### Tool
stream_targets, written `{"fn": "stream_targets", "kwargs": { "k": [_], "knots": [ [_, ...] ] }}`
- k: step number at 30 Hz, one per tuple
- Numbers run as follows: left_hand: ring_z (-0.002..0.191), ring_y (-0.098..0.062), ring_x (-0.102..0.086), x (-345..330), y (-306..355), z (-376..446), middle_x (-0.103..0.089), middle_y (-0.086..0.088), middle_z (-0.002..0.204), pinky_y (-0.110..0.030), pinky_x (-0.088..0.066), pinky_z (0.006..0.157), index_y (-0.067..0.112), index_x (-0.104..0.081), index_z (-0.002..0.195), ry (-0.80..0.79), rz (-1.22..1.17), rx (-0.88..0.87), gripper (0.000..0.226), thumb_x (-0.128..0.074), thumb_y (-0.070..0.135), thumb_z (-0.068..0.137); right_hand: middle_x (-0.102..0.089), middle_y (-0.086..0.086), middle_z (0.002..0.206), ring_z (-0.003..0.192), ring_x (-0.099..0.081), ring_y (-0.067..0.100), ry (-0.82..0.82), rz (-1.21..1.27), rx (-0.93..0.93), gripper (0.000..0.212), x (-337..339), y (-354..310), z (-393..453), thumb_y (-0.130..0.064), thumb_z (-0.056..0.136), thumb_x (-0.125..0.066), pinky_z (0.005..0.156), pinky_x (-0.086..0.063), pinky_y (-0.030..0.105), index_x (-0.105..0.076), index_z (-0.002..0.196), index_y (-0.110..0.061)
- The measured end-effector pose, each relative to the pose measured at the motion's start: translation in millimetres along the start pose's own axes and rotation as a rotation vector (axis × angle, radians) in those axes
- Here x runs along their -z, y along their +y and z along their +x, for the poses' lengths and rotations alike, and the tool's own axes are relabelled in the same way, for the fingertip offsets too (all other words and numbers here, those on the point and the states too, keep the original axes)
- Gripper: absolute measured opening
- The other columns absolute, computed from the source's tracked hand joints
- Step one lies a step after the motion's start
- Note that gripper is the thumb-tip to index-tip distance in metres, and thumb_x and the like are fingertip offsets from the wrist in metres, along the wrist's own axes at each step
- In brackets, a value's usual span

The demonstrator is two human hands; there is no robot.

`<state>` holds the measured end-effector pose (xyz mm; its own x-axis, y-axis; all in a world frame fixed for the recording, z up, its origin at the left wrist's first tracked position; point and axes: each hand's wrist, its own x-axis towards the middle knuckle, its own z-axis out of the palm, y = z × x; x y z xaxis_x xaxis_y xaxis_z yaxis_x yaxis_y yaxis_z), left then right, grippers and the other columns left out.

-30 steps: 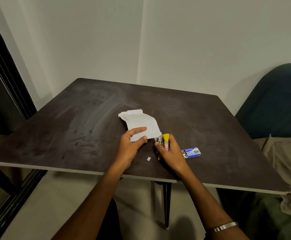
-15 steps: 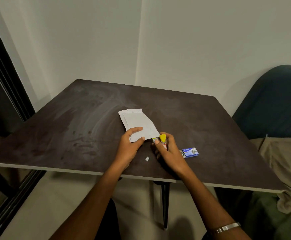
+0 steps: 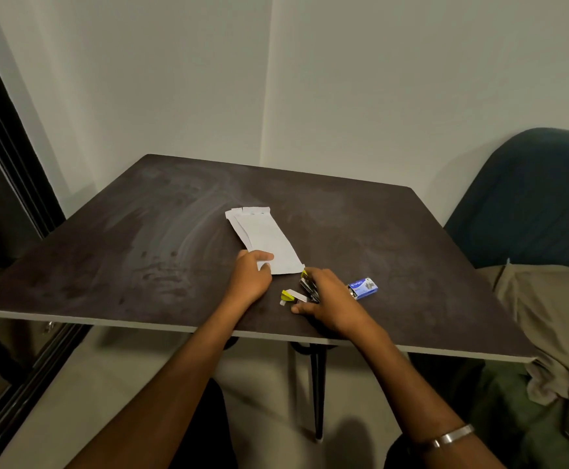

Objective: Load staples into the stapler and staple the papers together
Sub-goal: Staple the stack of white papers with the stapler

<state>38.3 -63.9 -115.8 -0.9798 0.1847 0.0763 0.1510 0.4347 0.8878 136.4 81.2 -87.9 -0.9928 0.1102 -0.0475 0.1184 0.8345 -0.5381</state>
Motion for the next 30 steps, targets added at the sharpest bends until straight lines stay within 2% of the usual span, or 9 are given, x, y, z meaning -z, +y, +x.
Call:
{"fn": "stream_targets", "kwargs": {
  "k": [5,9,13,18,22,26,30],
  "knots": [
    [0.119,-0.027,-0.052,5.0,5.1,1.6,-0.044,-0.013,0.132,-0.019,-0.033,0.095,0.011,-0.065,0.115,0.023,0.067,0.04,0.03,-0.056,0.004,0.087,-0.037,0.009,0.143,0.13,-0.038,0.025,-0.044,-0.049,0.022,0.075,0.5,-3.1,-2.5,-0.03,0.082,-0.073,0.108,-0.035,0.034,-0.034,0.144,-0.013],
    [0.121,-0.029,-0.052,8.0,9.2,2.2,-0.045,-0.016,0.134,-0.028,-0.038,0.101,0.005,-0.059,0.121,0.031,0.057,0.035,0.037,-0.061,0.002,0.084,-0.038,0.008,0.138,0.127,-0.039,0.024,-0.056,-0.067,0.07,0.068,-2.1,-1.0,-4.8,-0.033,0.084,-0.071,0.106,-0.035,0.033,-0.039,0.14,-0.013],
    [0.126,-0.03,-0.048,9.8,13.4,2.6,-0.05,-0.016,0.137,-0.033,-0.039,0.103,0.004,-0.049,0.13,0.032,0.114,0.019,0.051,-0.066,0.007,0.082,-0.043,0.007,0.132,0.121,-0.045,0.023,-0.094,-0.038,0.075,0.068,5.8,2.2,0.8,-0.046,0.081,-0.07,0.102,-0.041,0.034,-0.044,0.135,-0.014],
    [0.126,-0.032,-0.043,4.1,12.4,5.3,-0.045,-0.015,0.134,-0.033,-0.035,0.103,0.01,-0.051,0.132,0.016,0.295,-0.046,0.049,-0.065,0.017,0.086,-0.039,0.006,0.143,0.131,-0.039,0.023,0.022,-0.116,0.126,0.058,20.5,-2.9,28.4,-0.035,0.094,-0.057,0.11,-0.037,0.038,-0.039,0.143,-0.011],
    [0.13,-0.031,-0.027,-3.4,5.0,9.7,-0.026,-0.006,0.148,-0.044,-0.028,0.105,0.026,-0.057,0.124,0.059,0.606,-0.08,0.037,-0.057,0.038,0.089,-0.033,0.006,0.154,0.141,-0.033,0.023,-0.08,-0.219,0.148,0.052,19.2,-6.3,50.2,-0.032,0.099,-0.046,0.116,-0.029,0.042,-0.035,0.146,-0.012],
    [0.141,-0.024,-0.026,-11.1,-1.6,20.0,-0.035,-0.003,0.152,-0.047,-0.018,0.114,0.024,-0.052,0.132,-0.016,0.609,-0.142,0.043,-0.051,0.039,0.092,-0.05,0.014,0.14,0.13,-0.045,0.029,-0.169,-0.269,0.139,0.041,19.4,-0.1,63.8,-0.032,0.102,-0.037,0.109,-0.037,0.044,-0.053,0.129,-0.006],
    [0.143,-0.021,-0.027,-29.6,10.4,34.4,-0.039,-0.005,0.151,-0.042,-0.016,0.117,0.022,-0.049,0.136,-0.116,0.573,-0.179,0.045,-0.05,0.036,0.094,-0.054,0.012,0.135,0.126,-0.048,0.028,-0.153,-0.271,0.091,0.041,36.2,21.1,70.1,-0.034,0.102,-0.034,0.106,-0.039,0.046,-0.059,0.123,-0.008]
  ]
}}
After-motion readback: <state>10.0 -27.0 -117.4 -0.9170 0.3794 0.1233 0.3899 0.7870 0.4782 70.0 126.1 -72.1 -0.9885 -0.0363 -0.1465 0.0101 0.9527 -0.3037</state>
